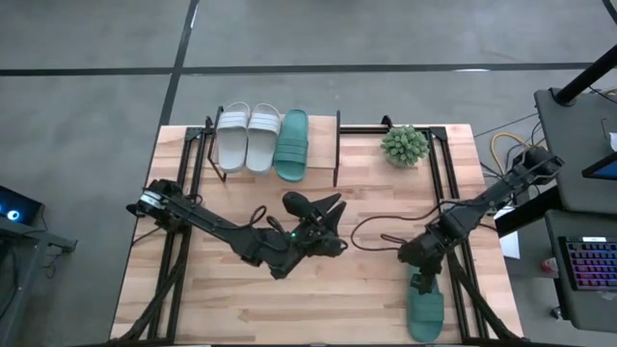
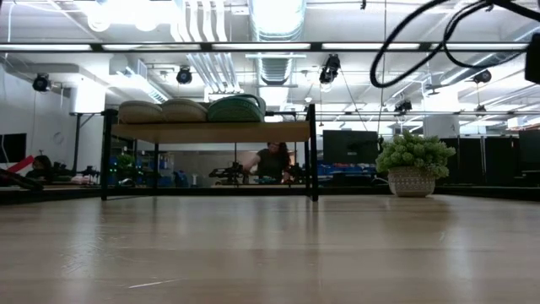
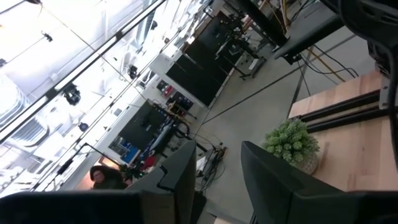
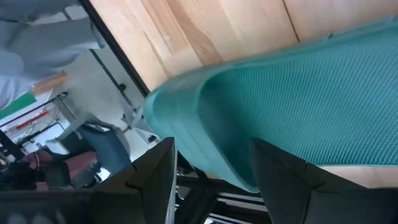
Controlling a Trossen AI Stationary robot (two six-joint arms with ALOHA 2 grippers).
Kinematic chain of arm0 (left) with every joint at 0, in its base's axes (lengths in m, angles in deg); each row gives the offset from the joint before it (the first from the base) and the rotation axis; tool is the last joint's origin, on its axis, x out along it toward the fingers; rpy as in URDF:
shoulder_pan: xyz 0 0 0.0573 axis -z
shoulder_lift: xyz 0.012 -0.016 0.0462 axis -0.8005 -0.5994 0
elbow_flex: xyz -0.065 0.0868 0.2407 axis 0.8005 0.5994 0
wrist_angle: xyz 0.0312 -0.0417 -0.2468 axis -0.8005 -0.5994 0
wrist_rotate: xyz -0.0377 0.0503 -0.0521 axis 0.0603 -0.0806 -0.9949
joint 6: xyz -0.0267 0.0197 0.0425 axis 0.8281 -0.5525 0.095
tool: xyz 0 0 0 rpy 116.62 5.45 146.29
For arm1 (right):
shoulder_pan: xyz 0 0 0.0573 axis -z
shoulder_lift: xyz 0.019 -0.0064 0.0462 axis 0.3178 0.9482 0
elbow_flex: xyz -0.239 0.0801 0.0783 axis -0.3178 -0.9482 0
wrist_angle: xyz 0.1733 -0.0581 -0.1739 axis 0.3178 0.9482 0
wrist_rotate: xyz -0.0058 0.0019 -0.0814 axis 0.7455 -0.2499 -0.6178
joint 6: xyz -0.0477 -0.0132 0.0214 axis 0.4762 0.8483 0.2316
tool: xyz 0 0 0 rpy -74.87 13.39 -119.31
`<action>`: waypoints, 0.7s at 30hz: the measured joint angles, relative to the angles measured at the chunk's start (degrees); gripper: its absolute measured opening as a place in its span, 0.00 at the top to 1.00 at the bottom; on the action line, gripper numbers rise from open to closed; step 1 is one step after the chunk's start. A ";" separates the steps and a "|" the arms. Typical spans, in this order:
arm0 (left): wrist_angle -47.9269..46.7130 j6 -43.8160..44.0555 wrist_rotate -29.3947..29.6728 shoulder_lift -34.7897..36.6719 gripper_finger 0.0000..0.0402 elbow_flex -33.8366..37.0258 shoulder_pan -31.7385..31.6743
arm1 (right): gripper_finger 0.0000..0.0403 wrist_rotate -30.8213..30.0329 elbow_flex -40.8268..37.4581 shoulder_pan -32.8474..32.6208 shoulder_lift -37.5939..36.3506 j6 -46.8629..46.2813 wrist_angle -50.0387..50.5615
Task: Pick and place slides into the shelf
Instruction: Put the green slipper on the shelf
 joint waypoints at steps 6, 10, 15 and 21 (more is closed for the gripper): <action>-0.02 0.00 0.36 0.00 0.72 0.04 0.18 | 0.51 0.15 -2.88 -2.76 0.00 -4.03 -6.42; -0.02 0.00 0.36 0.00 0.72 0.06 0.18 | 0.51 -0.09 -4.36 -4.36 0.00 -6.76 -10.08; -0.04 0.00 0.36 0.00 0.72 0.09 0.18 | 0.51 -0.61 -5.31 -5.85 0.00 -8.47 -11.97; -0.04 0.00 0.39 0.00 0.72 0.09 0.18 | 0.51 -2.63 -5.81 -6.52 0.08 -8.97 -13.89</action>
